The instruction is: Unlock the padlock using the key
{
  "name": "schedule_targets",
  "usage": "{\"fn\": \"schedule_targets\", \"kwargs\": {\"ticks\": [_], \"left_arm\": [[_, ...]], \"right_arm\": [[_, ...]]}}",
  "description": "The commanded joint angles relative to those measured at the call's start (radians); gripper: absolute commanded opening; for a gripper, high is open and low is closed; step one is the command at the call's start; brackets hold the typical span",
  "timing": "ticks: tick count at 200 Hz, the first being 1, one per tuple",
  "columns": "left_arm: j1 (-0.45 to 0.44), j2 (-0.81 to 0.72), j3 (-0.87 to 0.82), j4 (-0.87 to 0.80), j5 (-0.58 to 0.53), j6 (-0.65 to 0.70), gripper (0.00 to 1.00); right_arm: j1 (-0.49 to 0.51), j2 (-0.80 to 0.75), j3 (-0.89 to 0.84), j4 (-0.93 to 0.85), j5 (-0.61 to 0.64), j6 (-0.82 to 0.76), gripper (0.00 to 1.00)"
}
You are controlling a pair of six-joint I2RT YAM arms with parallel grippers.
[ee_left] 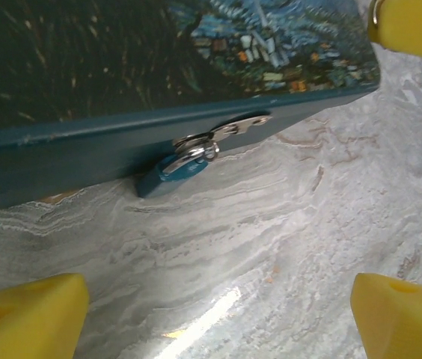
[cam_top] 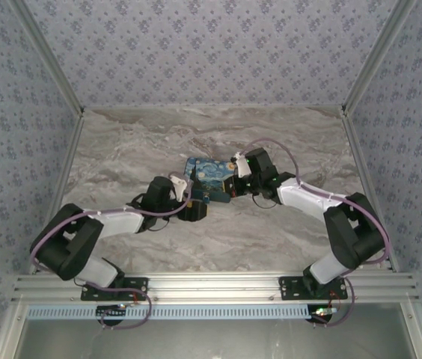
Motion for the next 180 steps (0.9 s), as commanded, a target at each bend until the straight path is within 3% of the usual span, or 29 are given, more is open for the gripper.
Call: {"fn": "schedule_targets", "kwargs": {"ticks": [1, 115, 180], "left_arm": [[-0.001, 0.028, 0.042, 0.061, -0.012, 0.056, 0.89], [-0.002, 0.186, 0.058, 0.215, -0.062, 0.103, 0.77], [-0.02, 0.254, 0.055, 0.297, -0.196, 0.105, 0.67]], "right_arm": [[-0.002, 0.021, 0.029, -0.046, 0.034, -0.018, 0.0], [0.029, 0.079, 0.023, -0.078, 0.093, -0.016, 0.0], [0.051, 0.099, 0.045, -0.087, 0.12, -0.014, 0.0]]}}
